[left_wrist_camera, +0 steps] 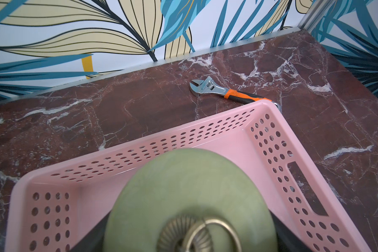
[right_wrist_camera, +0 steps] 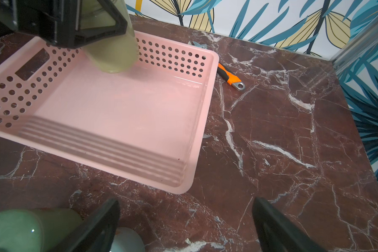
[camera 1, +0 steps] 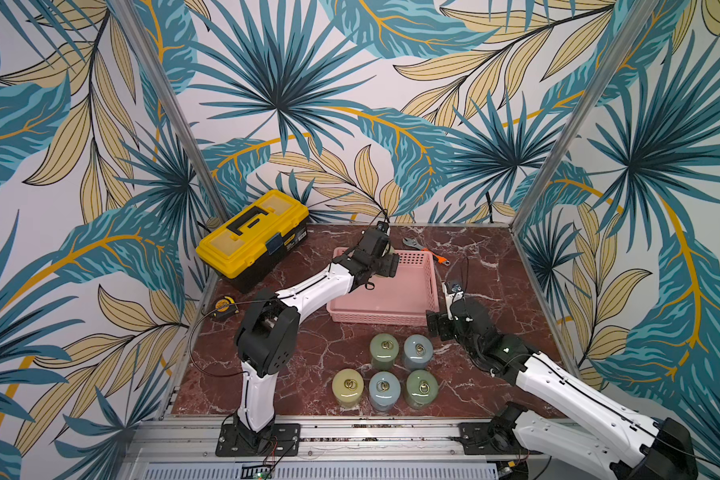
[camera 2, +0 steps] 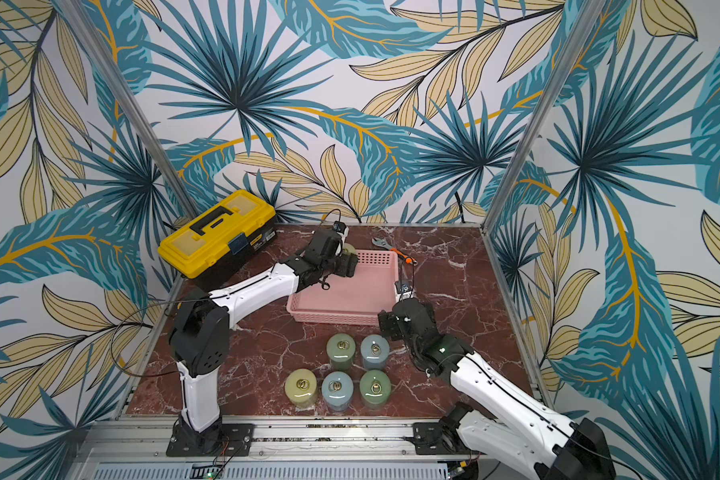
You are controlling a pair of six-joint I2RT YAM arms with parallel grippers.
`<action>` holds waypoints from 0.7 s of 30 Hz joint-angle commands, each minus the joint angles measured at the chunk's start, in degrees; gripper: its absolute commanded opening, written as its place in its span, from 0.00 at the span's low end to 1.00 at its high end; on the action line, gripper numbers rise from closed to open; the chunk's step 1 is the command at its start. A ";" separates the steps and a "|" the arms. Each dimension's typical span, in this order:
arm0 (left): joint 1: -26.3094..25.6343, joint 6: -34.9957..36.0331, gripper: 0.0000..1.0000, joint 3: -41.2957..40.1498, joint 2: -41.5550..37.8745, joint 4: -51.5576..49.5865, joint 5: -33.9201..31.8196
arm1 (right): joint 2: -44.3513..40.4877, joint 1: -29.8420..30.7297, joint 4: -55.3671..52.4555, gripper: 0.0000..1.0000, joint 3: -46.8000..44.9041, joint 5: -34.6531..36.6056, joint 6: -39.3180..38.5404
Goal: Take the tea canister out of the basket
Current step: Pick up the tea canister from the basket.
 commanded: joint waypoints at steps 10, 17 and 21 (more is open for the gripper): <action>-1.25 2.26 0.51 -3.88 -10.31 -0.29 -1.20 | 0.04 -0.22 1.68 0.99 -1.82 1.37 -0.33; -2.77 2.71 0.50 -8.06 -17.12 -3.86 -2.24 | -0.64 -0.20 2.01 0.99 -2.20 1.66 -0.33; -3.71 2.75 0.50 -11.50 -21.58 -4.71 -2.96 | -1.17 -0.19 2.37 0.99 -2.61 1.64 -0.35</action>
